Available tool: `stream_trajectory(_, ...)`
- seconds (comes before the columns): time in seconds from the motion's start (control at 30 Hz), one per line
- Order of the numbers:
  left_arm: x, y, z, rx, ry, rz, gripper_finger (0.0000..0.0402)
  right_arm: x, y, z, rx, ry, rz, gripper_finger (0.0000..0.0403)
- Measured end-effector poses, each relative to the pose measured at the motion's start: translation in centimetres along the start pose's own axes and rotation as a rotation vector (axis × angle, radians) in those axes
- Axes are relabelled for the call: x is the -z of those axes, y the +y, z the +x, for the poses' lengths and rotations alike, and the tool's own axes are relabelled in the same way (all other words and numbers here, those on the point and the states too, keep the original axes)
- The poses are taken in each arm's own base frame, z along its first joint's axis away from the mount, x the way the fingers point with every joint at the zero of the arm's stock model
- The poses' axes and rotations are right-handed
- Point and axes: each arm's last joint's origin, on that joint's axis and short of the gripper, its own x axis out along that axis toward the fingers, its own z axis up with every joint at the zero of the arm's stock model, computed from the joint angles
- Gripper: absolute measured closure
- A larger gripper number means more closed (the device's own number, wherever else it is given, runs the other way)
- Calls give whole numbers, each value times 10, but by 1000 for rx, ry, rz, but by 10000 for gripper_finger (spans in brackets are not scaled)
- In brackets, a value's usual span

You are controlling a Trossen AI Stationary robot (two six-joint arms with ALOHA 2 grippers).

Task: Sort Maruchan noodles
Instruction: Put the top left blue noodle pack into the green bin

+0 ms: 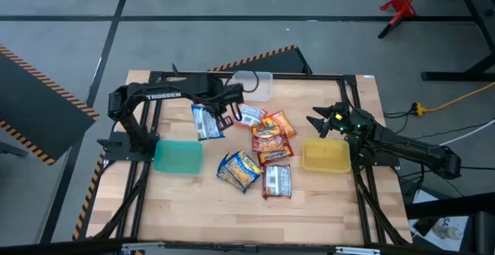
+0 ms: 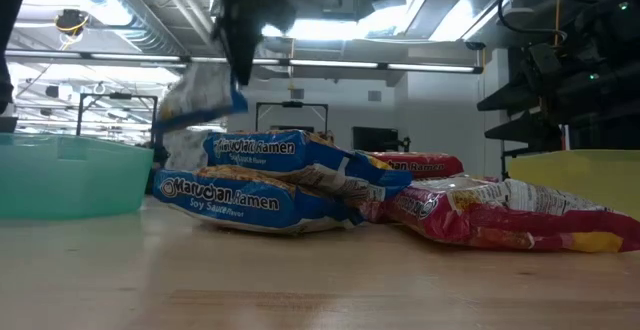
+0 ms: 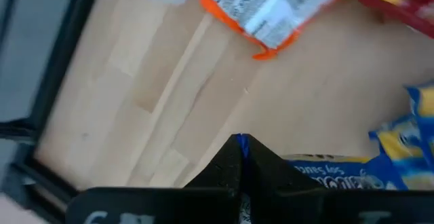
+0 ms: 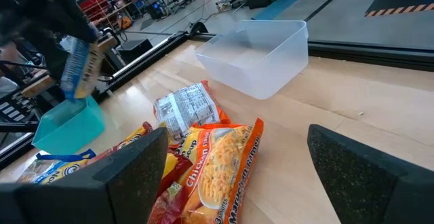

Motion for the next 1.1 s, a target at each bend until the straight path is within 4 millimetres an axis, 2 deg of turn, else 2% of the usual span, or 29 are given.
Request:
stream_trajectory(0.13,12,-19,-26,-54,-12,82,401,0,0,0,0,0,0,63)
stream_trajectory(0.23,27,-33,-38,-75,33,202,401,0,0,0,0,0,0,63)
stream_trajectory(0.4,48,-57,-42,-28,60,393,401,0,0,0,0,0,0,63)
stream_trajectory(0.53,60,-67,-41,-26,72,424,401,0,0,0,0,1,0,63)
stream_trajectory(0.6,62,-68,-39,-51,68,329,401,0,0,0,0,1,0,63)
stream_trajectory(0.8,65,-69,-33,-101,54,-167,401,0,0,0,1,1,0,63)
stream_trajectory(1.0,76,-81,-36,-125,-3,-482,401,0,0,0,1,1,0,63)
stream_trajectory(1.1,83,-85,-43,-98,-14,-566,401,0,0,0,1,1,0,63)
